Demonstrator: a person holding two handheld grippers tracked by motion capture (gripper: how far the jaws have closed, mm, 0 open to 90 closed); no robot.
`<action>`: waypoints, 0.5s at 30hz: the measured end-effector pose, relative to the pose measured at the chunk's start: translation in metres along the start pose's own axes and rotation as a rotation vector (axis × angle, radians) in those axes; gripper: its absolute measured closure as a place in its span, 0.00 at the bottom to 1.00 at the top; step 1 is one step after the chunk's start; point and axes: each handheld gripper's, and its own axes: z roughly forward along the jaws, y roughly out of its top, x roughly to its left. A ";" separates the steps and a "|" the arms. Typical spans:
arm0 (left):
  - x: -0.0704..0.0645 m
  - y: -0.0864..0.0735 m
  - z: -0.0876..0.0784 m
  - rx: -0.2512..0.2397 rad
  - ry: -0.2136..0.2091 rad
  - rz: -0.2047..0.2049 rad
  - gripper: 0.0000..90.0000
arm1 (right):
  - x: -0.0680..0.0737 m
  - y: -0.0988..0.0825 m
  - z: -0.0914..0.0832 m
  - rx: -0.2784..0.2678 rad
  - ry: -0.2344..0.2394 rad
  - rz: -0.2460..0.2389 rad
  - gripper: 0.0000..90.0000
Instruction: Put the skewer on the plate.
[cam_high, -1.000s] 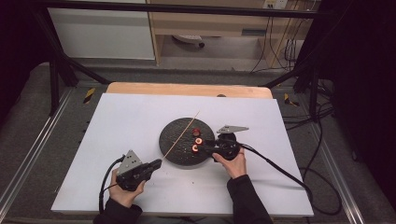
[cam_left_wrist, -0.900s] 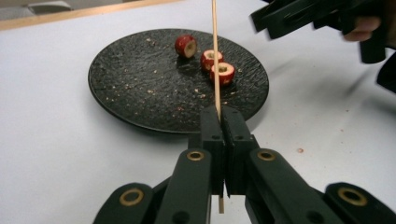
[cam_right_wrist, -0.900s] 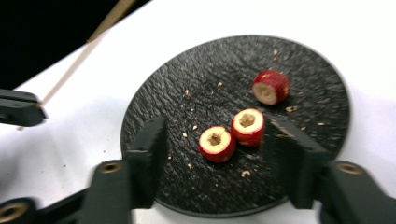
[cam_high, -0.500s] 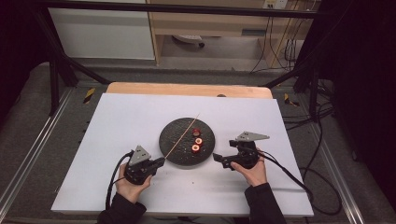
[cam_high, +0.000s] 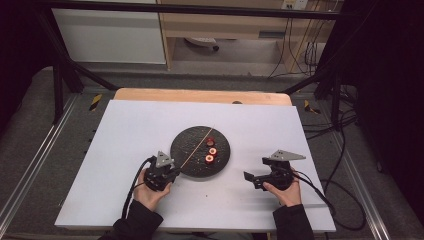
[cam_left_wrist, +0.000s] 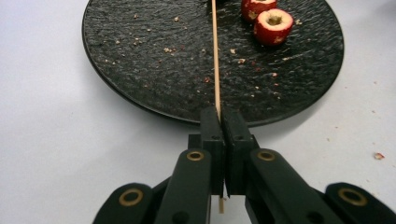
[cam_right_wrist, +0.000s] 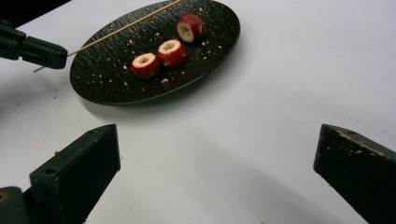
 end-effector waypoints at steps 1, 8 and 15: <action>0.000 0.000 0.001 0.004 0.000 -0.003 0.98 | -0.001 -0.002 -0.001 -0.002 -0.004 -0.001 0.02; -0.002 0.002 0.005 0.027 0.032 -0.005 0.98 | -0.006 -0.012 -0.005 0.015 -0.019 0.003 0.01; -0.002 0.002 0.005 0.034 0.035 0.004 0.97 | -0.005 -0.014 -0.004 0.037 -0.015 -0.006 0.02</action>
